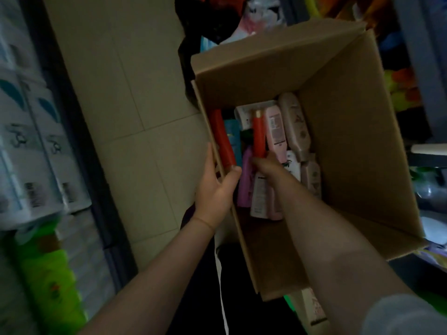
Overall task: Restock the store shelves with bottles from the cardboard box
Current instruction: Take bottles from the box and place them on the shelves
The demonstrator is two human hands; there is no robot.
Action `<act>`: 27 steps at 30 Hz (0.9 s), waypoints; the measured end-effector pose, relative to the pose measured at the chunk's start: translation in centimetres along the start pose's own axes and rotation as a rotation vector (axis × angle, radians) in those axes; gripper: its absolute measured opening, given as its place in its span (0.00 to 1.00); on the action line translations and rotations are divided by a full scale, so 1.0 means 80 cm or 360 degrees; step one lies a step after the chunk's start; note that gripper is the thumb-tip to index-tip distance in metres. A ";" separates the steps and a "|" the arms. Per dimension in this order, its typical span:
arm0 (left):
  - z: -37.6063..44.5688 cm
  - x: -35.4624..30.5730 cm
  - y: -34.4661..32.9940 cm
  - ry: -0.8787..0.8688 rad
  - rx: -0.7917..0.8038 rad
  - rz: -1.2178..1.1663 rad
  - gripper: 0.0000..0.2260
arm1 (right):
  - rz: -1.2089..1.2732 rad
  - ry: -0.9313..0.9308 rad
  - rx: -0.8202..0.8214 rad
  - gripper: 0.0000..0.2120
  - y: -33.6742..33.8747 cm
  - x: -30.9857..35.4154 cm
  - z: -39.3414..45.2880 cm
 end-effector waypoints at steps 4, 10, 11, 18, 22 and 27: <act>0.000 0.002 0.002 -0.0031 -0.0003 -0.0041 0.40 | 0.0002 -0.0014 0.0131 0.21 -0.029 -0.011 0.005; 0.004 -0.004 0.004 -0.0088 -0.0061 0.0041 0.39 | 0.0293 0.0043 0.0304 0.27 -0.030 0.009 -0.068; 0.003 -0.004 0.003 -0.0074 -0.0065 0.0089 0.40 | 0.0391 0.0004 0.0336 0.25 -0.017 0.014 -0.087; -0.044 -0.088 0.005 -0.0483 -0.0414 0.0817 0.37 | 0.0828 0.0042 0.0539 0.38 0.121 0.056 -0.229; -0.132 -0.205 -0.069 -0.0577 -0.0025 0.0058 0.32 | 0.0881 0.0376 0.0315 0.32 0.229 0.085 -0.320; -0.285 -0.338 -0.190 -0.0306 0.0755 -0.0576 0.15 | 0.0604 0.0943 -0.0286 0.21 0.384 0.120 -0.443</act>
Point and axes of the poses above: each hand's wrist, its own z-axis towards the middle knuckle, its own y-axis out of the back of the hand, x = y × z, the point moved 10 cm from there along z, towards the middle knuckle, and after that the axes turned 11 degrees about -x, right-handed, at the moved point
